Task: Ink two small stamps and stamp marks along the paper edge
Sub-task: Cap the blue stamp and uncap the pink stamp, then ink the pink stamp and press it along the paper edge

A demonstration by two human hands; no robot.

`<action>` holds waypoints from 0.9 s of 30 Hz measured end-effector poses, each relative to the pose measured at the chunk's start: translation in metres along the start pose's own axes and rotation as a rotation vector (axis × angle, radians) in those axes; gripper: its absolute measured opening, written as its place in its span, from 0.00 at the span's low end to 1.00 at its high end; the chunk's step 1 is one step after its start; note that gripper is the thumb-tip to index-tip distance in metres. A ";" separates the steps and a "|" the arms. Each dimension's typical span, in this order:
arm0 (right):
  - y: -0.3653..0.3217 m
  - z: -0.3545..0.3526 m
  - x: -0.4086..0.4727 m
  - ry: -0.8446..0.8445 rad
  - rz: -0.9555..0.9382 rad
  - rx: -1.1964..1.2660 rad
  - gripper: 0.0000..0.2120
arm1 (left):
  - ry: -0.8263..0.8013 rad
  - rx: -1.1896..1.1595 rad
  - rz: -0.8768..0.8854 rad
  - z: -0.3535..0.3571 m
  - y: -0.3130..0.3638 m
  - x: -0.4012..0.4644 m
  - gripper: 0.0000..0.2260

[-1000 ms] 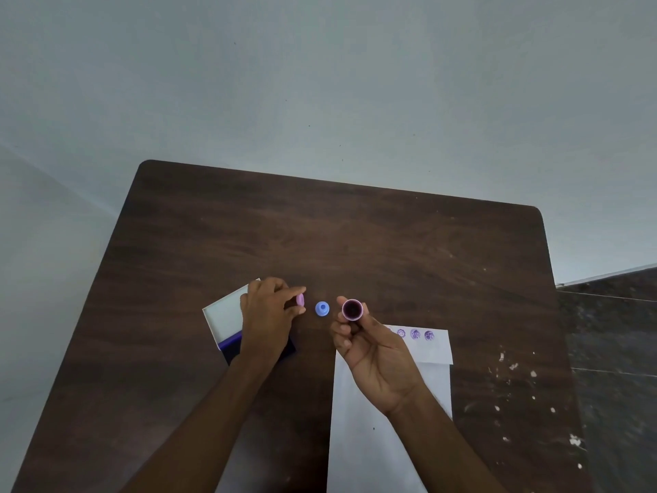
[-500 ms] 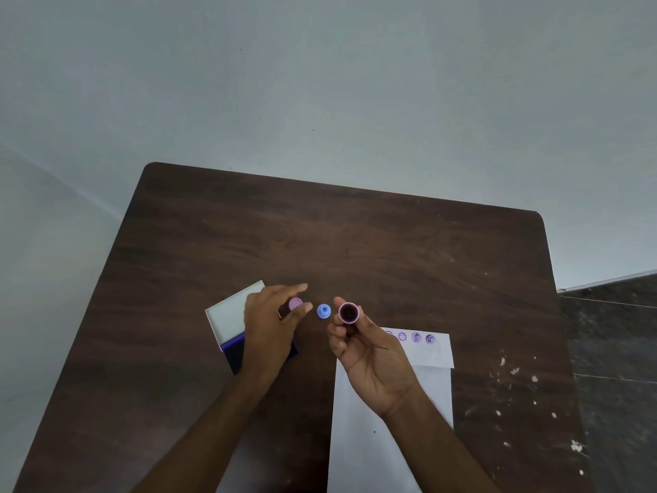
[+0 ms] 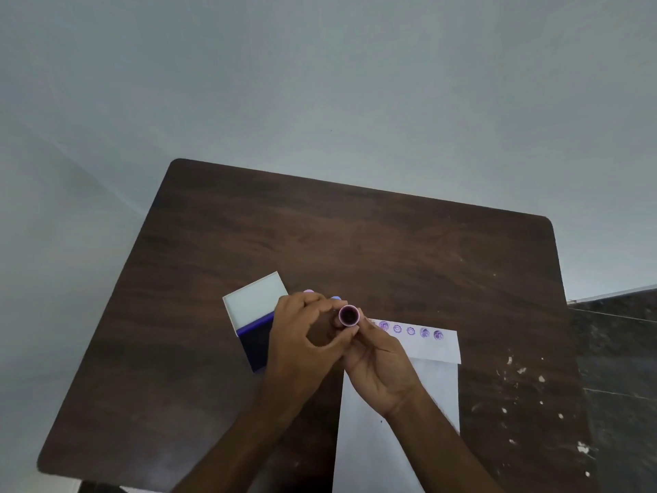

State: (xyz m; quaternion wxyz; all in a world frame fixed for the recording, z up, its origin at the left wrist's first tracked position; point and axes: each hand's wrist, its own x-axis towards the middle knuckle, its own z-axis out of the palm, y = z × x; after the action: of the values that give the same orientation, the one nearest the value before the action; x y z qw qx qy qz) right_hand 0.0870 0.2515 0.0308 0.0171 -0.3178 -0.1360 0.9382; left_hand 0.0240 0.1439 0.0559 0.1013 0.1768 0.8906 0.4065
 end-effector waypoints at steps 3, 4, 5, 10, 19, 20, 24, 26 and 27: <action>0.006 0.001 -0.002 -0.020 0.035 0.000 0.17 | 0.019 -0.021 -0.042 -0.005 -0.003 -0.005 0.24; 0.008 0.002 -0.003 -0.034 0.052 0.001 0.16 | 0.021 -0.029 -0.062 -0.008 -0.004 -0.008 0.24; 0.011 0.002 -0.004 -0.046 0.071 0.003 0.16 | 0.029 -0.039 -0.068 -0.010 -0.005 -0.010 0.23; 0.023 0.002 -0.005 -0.050 0.128 -0.007 0.17 | 0.079 -0.087 -0.006 -0.024 -0.006 -0.020 0.19; 0.041 0.004 0.010 -0.111 0.215 -0.064 0.16 | 0.081 -0.117 -0.029 -0.041 -0.031 -0.029 0.19; 0.043 0.005 0.012 -0.107 0.219 -0.072 0.16 | 0.072 -0.121 -0.040 -0.043 -0.036 -0.029 0.19; 0.050 0.005 0.027 -0.015 0.218 -0.172 0.16 | 0.035 -0.152 -0.103 -0.047 -0.063 -0.028 0.21; 0.055 0.005 0.035 0.092 0.180 -0.347 0.15 | 0.056 -0.130 -0.124 -0.050 -0.080 -0.027 0.20; 0.058 0.006 0.039 0.156 0.148 -0.472 0.14 | 0.075 -0.108 -0.130 -0.050 -0.089 -0.027 0.19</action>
State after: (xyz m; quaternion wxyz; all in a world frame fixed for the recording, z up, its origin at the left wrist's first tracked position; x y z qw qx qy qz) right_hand 0.0553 0.1990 -0.0027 -0.1157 -0.3936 -0.3259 0.8518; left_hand 0.0115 0.0446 0.0216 0.1035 0.0974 0.8802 0.4529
